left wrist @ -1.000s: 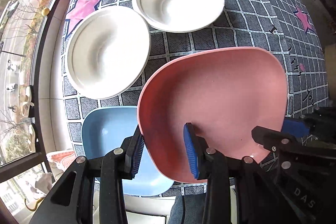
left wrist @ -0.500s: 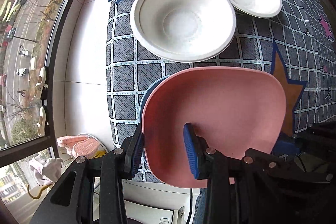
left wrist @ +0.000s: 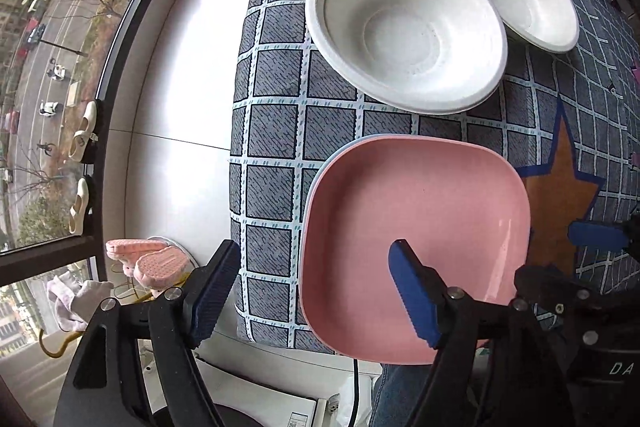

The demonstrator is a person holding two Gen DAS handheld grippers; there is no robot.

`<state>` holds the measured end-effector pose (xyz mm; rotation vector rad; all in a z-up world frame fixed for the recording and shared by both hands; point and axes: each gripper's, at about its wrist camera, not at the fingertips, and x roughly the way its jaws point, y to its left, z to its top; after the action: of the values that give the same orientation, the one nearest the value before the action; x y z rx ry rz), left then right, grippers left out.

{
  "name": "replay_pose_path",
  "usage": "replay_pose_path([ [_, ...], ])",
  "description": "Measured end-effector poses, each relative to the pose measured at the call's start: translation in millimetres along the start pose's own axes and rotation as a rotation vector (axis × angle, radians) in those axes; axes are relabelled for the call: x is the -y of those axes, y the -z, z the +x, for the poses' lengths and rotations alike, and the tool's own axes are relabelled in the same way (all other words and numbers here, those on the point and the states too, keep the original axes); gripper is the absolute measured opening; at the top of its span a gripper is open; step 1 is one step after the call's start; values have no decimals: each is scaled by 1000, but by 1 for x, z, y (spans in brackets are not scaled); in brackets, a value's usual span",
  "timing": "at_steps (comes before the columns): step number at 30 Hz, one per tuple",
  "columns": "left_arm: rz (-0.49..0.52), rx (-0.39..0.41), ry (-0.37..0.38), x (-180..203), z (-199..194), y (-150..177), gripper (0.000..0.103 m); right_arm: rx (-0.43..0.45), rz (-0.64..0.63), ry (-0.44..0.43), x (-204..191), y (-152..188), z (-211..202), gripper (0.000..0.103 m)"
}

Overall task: Organize plates and bowls
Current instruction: 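Grasp a white bowl's rim with the left gripper while the right gripper grasps it too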

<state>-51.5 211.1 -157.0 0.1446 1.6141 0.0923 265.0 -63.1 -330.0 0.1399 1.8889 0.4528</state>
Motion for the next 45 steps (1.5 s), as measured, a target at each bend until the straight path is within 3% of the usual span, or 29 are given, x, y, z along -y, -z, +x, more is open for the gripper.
replay_pose_path([
  [11,70,17,38,37,-13,-8,80,-34,267,6,105,24,-13,82],
  [19,129,65,75,71,-39,-37,80,-25,304,-5,150,37,-35,82],
  [28,114,184,67,95,-77,-107,80,89,292,32,185,-16,-90,82],
  [35,148,223,28,117,-68,-170,80,177,305,29,207,-72,-125,82],
  [45,214,111,7,142,-10,-219,80,160,303,20,226,-112,-114,81],
])
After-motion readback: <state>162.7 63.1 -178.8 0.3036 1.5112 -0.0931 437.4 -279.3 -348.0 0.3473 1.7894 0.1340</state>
